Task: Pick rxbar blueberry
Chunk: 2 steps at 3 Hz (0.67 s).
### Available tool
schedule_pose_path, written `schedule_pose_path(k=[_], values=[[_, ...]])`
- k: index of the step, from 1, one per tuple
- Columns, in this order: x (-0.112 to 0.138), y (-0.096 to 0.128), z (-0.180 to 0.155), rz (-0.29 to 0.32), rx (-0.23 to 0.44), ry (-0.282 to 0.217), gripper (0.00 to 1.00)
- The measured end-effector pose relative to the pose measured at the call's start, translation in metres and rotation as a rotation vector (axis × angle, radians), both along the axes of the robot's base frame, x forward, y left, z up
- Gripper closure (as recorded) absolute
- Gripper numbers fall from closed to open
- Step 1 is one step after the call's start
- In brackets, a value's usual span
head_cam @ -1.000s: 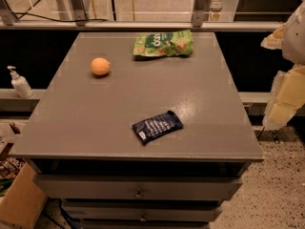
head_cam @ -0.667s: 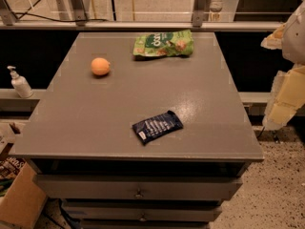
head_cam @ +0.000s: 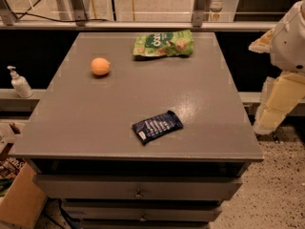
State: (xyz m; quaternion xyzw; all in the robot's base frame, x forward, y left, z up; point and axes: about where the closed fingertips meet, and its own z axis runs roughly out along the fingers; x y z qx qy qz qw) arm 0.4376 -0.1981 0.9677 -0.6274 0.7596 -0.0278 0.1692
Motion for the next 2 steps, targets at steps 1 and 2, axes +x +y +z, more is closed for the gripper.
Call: schedule_pose_path(k=[1,2], values=[[-0.002,0.032,-0.015,0.094,0.005,-0.015,0.00],[0.002,0.065,-0.040,0.162,-0.006,-0.012,0.00]])
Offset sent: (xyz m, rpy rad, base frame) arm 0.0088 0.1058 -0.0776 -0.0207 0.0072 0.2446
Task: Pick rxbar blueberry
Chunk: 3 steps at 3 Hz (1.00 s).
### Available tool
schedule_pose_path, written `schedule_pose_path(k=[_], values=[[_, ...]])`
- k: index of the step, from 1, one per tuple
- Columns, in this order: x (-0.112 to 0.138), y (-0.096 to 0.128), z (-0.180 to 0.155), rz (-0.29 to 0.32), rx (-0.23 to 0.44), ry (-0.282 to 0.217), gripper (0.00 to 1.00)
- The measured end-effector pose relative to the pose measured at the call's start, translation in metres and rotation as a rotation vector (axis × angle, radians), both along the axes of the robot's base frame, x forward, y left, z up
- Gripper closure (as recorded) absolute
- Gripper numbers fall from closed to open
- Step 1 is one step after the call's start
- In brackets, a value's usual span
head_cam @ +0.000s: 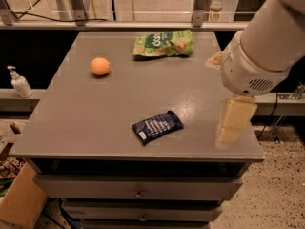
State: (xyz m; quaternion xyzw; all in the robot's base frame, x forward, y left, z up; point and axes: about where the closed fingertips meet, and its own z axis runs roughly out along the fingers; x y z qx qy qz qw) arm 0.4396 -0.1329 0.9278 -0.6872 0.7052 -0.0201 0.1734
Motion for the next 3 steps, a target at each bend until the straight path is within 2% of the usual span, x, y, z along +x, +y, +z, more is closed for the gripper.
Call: schedule_pose_path(k=[2,3], values=[[0.018,0.057,-0.054,0.070,-0.052,0.014,0.00],[0.030,0.075,-0.078,0.082,-0.080,0.022,0.00]])
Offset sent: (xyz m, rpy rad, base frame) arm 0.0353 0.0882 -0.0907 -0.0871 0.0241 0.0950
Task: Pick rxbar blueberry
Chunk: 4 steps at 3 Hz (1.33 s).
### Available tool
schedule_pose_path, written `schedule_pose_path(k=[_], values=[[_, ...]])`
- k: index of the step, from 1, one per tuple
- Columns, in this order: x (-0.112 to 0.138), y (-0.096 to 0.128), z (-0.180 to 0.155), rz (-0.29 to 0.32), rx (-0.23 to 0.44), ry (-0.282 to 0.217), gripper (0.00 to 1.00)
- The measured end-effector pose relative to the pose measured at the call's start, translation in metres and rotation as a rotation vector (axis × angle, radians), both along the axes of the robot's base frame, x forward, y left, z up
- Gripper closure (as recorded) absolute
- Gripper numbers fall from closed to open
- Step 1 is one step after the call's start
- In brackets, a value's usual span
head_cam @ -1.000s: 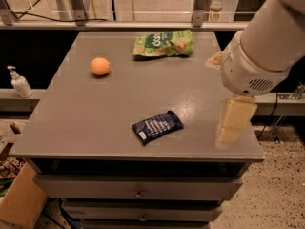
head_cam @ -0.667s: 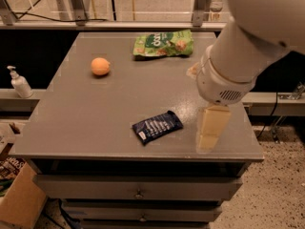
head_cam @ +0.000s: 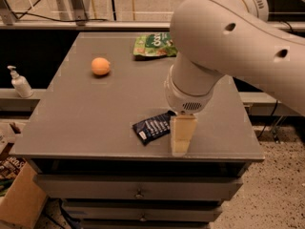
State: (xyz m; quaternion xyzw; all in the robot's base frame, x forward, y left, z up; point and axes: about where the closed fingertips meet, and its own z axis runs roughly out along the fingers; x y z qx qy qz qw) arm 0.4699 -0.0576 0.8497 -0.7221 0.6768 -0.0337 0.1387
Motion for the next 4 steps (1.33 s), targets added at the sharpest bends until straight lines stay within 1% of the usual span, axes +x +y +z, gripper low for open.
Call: schedule_pose_path(k=[1,2,3,4], values=[[0.011,0.013,-0.018,0.006,-0.028,0.008,0.00],[0.016,0.019,-0.028,0.005,-0.062,0.030,0.15],[0.019,0.016,-0.030,-0.015,-0.087,0.050,0.39],[0.019,0.010,-0.027,-0.025,-0.100,0.053,0.62]])
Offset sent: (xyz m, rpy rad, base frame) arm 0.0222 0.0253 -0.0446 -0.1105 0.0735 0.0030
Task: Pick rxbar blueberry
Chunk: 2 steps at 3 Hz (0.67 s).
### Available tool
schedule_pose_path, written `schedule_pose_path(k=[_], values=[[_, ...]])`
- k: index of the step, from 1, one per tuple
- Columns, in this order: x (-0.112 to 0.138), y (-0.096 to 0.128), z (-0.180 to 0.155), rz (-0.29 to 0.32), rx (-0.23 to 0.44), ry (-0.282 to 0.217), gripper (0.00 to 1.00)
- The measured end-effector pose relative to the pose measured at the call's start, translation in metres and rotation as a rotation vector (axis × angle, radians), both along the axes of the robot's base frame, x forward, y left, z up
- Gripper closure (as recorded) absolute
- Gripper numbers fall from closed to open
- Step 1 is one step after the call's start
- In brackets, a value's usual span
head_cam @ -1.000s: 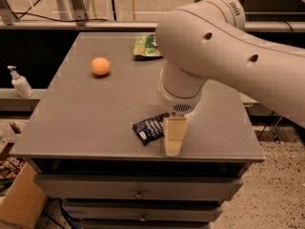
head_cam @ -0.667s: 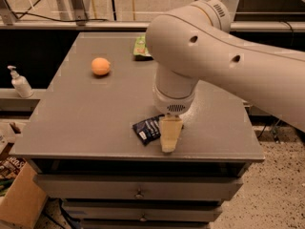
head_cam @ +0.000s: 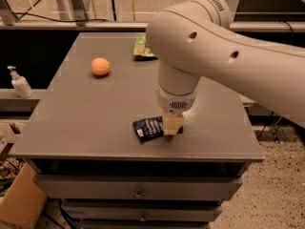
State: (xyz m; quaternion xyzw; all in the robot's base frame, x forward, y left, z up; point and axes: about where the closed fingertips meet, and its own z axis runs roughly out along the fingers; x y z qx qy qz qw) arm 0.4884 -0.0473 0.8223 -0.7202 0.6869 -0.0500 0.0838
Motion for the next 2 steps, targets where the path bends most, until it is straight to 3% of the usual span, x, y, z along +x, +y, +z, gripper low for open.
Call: schedule_pose_path(k=[1,2], values=[[-0.002,-0.015,0.010,-0.019,-0.025,-0.006,0.86],[-0.005,-0.031,0.021,-0.041,-0.045,-0.017,1.00]])
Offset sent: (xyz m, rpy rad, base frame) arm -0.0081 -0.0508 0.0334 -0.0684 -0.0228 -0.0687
